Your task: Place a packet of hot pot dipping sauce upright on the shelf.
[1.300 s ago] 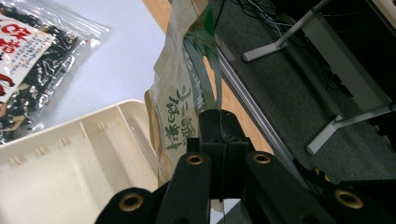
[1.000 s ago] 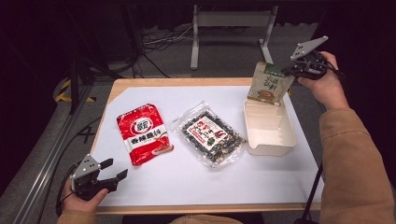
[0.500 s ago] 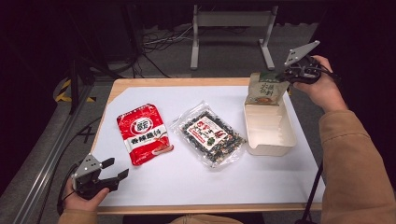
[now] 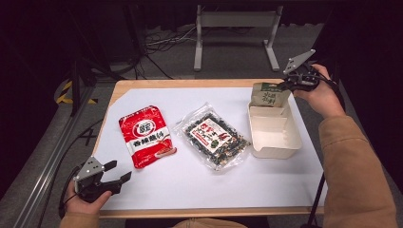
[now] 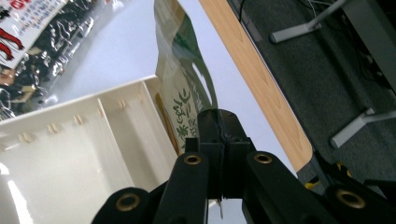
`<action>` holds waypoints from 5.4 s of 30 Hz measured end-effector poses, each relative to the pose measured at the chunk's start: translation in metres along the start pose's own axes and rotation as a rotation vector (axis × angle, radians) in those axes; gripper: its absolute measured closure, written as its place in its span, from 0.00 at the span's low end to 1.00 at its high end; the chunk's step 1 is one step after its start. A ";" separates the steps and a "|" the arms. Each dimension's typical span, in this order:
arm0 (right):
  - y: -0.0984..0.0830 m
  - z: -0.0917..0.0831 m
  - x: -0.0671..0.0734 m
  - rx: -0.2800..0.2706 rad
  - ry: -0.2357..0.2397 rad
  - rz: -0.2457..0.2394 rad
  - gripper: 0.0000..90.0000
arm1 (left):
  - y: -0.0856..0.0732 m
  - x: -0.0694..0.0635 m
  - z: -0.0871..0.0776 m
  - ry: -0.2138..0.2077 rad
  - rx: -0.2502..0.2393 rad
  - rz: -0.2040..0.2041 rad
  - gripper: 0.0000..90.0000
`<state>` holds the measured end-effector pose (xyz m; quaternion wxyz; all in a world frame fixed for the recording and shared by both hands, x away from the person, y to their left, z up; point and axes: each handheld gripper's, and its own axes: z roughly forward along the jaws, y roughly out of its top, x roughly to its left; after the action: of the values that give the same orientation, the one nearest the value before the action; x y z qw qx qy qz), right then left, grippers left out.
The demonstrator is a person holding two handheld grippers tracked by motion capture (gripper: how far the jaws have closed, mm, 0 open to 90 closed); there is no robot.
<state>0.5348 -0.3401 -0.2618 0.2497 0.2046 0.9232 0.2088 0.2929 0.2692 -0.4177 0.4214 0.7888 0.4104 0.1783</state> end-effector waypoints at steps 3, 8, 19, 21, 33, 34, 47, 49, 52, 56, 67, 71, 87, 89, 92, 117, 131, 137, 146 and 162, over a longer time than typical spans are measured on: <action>-0.003 -0.001 -0.001 -0.018 -0.004 0.023 0.94 | 0.000 0.000 0.000 0.000 0.001 -0.001 0.34; -0.004 -0.007 -0.001 -0.048 -0.010 0.042 0.85 | 0.001 0.000 0.001 -0.004 0.001 0.001 0.34; -0.005 -0.024 0.005 -0.147 -0.034 0.208 0.62 | 0.005 0.000 0.007 -0.016 0.003 0.012 0.34; -0.004 -0.026 0.007 -0.151 -0.043 0.214 0.60 | 0.006 -0.001 0.008 -0.021 0.009 0.017 0.34; 0.001 -0.060 0.039 -0.278 -0.049 0.290 0.53 | 0.010 -0.001 0.014 -0.036 0.011 0.021 0.33; 0.001 -0.060 0.039 -0.278 -0.049 0.290 0.53 | 0.010 -0.001 0.015 -0.039 0.011 0.020 0.33; 0.001 -0.077 0.091 -0.361 0.034 0.337 0.46 | 0.013 -0.003 0.016 -0.056 0.009 0.020 0.33; 0.000 -0.076 0.098 -0.362 0.040 0.343 0.46 | 0.012 -0.002 0.016 -0.051 0.006 0.017 0.33; -0.002 -0.076 0.104 -0.374 0.051 0.345 0.45 | 0.012 -0.002 0.015 -0.056 0.004 0.008 0.33; -0.006 -0.074 0.118 -0.397 0.073 0.359 0.44 | 0.013 -0.001 0.016 -0.051 -0.001 0.013 0.33; -0.011 -0.064 0.152 -0.418 0.115 0.351 0.43 | 0.016 0.006 0.007 -0.034 -0.038 0.000 0.31; -0.014 -0.061 0.159 -0.450 0.127 0.361 0.45 | 0.019 0.009 0.002 -0.025 -0.046 -0.003 0.28; -0.014 -0.039 0.184 -0.482 0.175 0.357 0.47 | 0.055 0.022 0.005 0.020 0.010 -0.032 0.31; -0.015 -0.040 0.186 -0.491 0.172 0.361 0.47 | 0.064 0.027 0.008 0.073 0.043 -0.065 0.31; -0.015 -0.040 0.188 -0.491 0.169 0.355 0.47 | 0.075 0.038 0.014 0.054 0.043 -0.082 0.29; -0.024 -0.015 0.202 -0.461 0.219 0.348 0.47 | 0.096 0.095 0.056 0.075 -0.039 -0.126 0.33; -0.020 -0.014 0.212 -0.459 0.242 0.336 0.47 | 0.103 0.119 0.071 0.130 -0.019 -0.150 0.33; -0.020 -0.013 0.218 -0.452 0.242 0.326 0.47 | 0.096 0.133 0.083 0.140 0.001 -0.190 0.31; -0.024 -0.010 0.223 -0.447 0.242 0.331 0.47 | 0.086 0.147 0.103 0.132 0.054 -0.240 0.31; -0.029 -0.012 0.225 -0.448 0.236 0.334 0.47 | 0.076 0.156 0.124 0.087 0.074 -0.277 0.33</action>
<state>0.3423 -0.2586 -0.3510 0.1418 0.2677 0.8303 0.4678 0.5022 0.3061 -0.4387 0.3943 0.7312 0.5395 0.1372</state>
